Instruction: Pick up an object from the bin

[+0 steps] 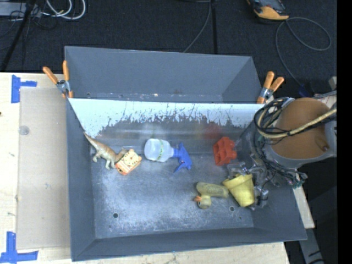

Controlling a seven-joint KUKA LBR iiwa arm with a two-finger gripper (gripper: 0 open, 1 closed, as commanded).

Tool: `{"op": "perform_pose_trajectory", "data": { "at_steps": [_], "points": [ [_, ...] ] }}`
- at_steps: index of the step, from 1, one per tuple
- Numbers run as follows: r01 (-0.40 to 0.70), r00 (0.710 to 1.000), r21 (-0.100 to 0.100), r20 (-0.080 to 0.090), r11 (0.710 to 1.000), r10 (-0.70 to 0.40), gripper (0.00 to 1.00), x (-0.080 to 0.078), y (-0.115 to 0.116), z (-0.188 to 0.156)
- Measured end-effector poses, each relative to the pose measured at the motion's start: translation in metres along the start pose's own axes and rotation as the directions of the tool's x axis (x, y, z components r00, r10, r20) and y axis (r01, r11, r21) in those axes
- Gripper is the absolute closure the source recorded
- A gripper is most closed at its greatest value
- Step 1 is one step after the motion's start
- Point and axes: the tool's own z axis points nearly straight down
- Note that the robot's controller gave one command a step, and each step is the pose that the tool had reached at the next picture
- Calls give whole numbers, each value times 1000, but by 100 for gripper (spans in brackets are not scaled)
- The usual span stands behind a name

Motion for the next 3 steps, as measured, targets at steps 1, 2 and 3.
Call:
{"op": "perform_pose_trajectory", "data": {
  "at_steps": [1, 2, 3],
  "points": [
    [1, 1000, 0, -1, 1000, -1, 100, 1, 1, -3],
    [3, 1000, 2, -4, 1000, -3, 100, 3, 1, -22],
    [1, 1000, 7, 1, 1000, -1, 100, 1, -1, -37]
  ]
}}
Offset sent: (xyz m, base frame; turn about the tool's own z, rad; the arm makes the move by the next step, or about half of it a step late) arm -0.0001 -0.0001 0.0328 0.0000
